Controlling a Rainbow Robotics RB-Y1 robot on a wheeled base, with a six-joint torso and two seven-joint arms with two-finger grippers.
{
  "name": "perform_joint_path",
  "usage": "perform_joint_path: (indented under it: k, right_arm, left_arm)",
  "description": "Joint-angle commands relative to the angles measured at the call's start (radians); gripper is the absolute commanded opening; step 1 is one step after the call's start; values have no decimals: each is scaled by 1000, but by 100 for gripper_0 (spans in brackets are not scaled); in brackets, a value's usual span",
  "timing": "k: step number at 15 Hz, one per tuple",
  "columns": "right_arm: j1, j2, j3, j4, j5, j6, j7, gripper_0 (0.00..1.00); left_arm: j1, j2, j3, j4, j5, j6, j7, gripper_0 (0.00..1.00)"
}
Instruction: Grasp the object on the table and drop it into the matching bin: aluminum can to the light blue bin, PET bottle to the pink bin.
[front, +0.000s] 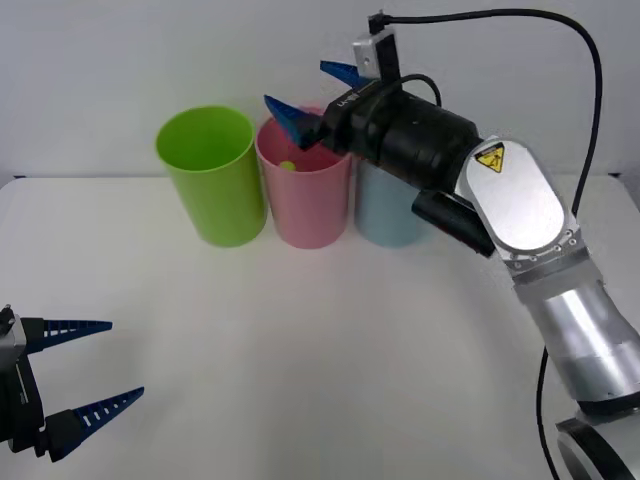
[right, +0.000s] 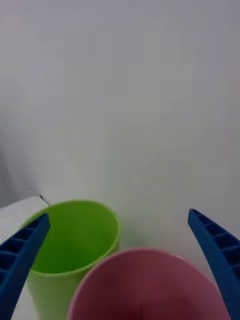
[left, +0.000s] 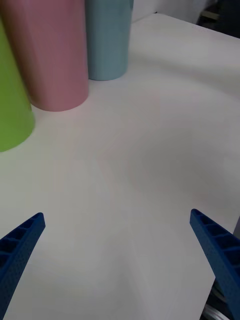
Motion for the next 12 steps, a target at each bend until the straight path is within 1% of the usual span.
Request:
perform_joint_path:
  k: [1,3,5,7,8,9,10,12]
  right_arm:
    - [128,-80,1,-190,-67,-57,-20,94]
    - [249,-168,1,-340,-120,-69,-35,94]
    - [346,-243,-8,-438,-166,-69,-38,94]
    - [465,-303,-50,-532,-217,-86,-28,96]
    - [516,-307,-84,-562,-226,-118,-23,97]
    - [565,-296,-125,-587,-235,-161,-18,98]
    - [620,-266,-182,-605,-251,-230,-8,100]
    - [686,-200,-266,-616,-255,-350,17,100]
  left_arm:
    - [0,0,0,0,0,0,0,100]
    - [0,0,0,0,0,0,0,100]
    - [0,0,0,0,0,0,0,100]
    - [0,0,0,0,0,0,0,100]
    - [0,0,0,0,0,0,0,100]
    - [0,0,0,0,0,0,0,100]
    - [0,0,0,0,0,0,0,100]
    - [0,0,0,0,0,0,0,100]
